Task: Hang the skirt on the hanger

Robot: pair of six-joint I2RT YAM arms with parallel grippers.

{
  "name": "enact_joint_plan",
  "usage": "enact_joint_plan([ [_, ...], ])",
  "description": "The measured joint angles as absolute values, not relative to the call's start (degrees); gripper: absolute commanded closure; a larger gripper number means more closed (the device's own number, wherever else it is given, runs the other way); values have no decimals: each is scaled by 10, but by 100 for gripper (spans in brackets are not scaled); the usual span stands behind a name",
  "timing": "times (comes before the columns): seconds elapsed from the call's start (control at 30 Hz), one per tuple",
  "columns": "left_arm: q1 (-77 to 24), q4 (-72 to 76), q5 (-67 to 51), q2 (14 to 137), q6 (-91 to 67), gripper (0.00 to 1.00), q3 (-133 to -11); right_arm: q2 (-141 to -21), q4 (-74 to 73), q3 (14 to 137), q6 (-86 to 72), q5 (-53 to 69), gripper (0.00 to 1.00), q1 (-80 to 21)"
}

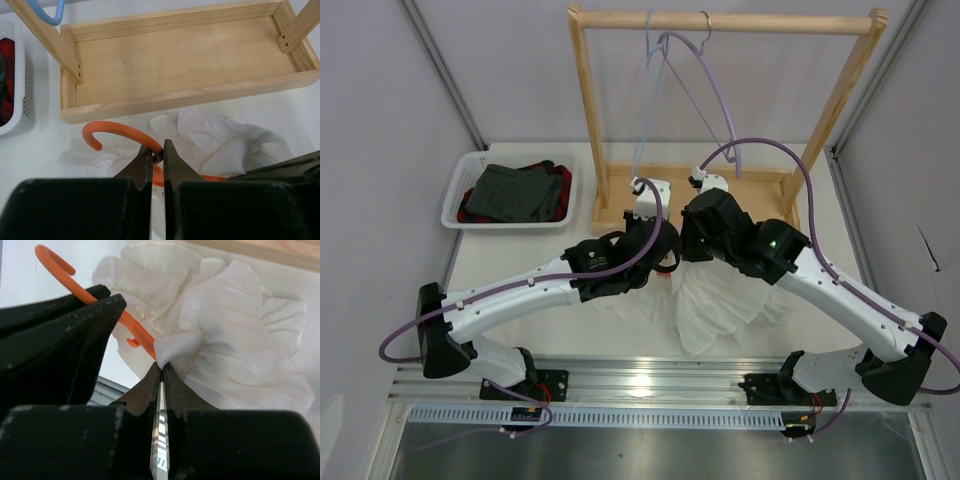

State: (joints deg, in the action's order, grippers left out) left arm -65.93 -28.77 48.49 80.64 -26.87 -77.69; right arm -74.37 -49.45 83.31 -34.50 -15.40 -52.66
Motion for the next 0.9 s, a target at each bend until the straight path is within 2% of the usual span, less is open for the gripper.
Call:
enact_joint_plan([
  [0.13,-653,-302,452,807,-264,100,-784,-708,-465,783,-338,-148,84,-527],
  [0.5,-651,-307,405,806,-244,100,-830,-650,-421,766,-273,-126,54,-523],
  [0.77,-651,-310,388,806,-209,100,-906,-571,-361,741,-199,-109,55,-521],
  [0.9,-651,-311,383,806,-200,100,-912,-546,-313,710,-164,-89,59,-521],
])
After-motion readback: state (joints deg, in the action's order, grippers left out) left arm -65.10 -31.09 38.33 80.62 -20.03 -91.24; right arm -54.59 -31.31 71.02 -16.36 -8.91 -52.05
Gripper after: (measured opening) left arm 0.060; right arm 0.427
